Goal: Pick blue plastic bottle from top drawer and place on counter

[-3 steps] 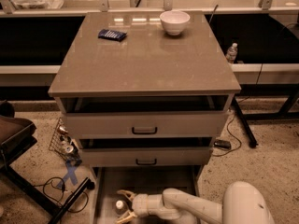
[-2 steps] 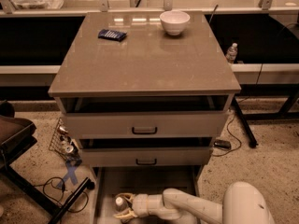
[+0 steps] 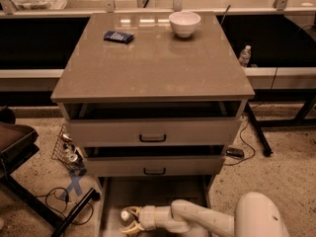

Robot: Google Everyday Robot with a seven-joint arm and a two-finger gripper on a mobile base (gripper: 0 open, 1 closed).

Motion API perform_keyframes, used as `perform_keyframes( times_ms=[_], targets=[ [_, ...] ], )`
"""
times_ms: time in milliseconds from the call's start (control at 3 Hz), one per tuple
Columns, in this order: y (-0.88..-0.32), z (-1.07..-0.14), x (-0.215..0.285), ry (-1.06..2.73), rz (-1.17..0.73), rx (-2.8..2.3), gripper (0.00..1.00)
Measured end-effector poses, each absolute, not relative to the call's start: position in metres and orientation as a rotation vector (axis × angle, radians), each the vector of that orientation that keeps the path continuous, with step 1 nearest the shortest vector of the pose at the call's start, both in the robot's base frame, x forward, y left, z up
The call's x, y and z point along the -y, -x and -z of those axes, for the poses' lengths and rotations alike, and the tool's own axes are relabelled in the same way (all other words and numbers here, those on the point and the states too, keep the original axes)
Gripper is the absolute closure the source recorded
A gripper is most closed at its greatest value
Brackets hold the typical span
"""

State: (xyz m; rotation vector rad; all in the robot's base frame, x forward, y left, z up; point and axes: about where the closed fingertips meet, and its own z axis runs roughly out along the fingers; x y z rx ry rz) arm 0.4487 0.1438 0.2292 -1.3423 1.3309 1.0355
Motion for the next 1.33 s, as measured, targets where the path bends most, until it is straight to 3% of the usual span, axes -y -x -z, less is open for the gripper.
perform_keyframes(
  times_ms=[667,1333],
  targets=[
    [-0.448,-0.291,-0.119,1.314,-1.043,-1.313,1.0],
    [-0.454,-0.457,-0.045,1.176,-1.086,-1.317,1.0]
  ],
)
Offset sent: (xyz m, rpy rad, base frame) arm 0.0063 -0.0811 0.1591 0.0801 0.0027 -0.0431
